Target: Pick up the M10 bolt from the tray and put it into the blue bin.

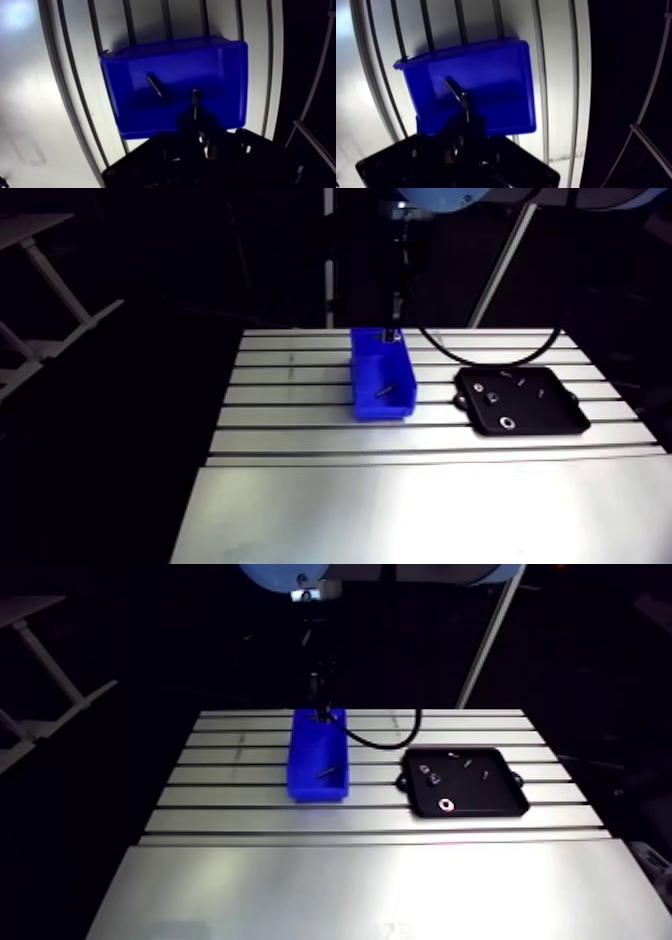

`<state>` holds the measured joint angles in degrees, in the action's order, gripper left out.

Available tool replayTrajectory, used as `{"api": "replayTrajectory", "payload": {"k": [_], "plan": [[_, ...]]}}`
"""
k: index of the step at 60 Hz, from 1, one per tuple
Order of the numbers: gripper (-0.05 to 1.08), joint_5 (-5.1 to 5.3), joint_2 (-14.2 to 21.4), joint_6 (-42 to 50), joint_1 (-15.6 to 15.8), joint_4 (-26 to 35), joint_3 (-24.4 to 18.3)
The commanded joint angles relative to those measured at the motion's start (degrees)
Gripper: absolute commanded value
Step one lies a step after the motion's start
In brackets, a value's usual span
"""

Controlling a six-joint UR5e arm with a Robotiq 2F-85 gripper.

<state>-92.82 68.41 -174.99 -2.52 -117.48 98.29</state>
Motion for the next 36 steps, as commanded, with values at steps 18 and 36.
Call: {"api": "replayTrajectory", "payload": {"k": [18, 36], "plan": [[1.05, -0.03, -3.39, 1.86, 0.73, -1.53, 0.61], [1.05, -0.28, -5.31, 1.96, 1.11, -2.92, 0.72]]}}
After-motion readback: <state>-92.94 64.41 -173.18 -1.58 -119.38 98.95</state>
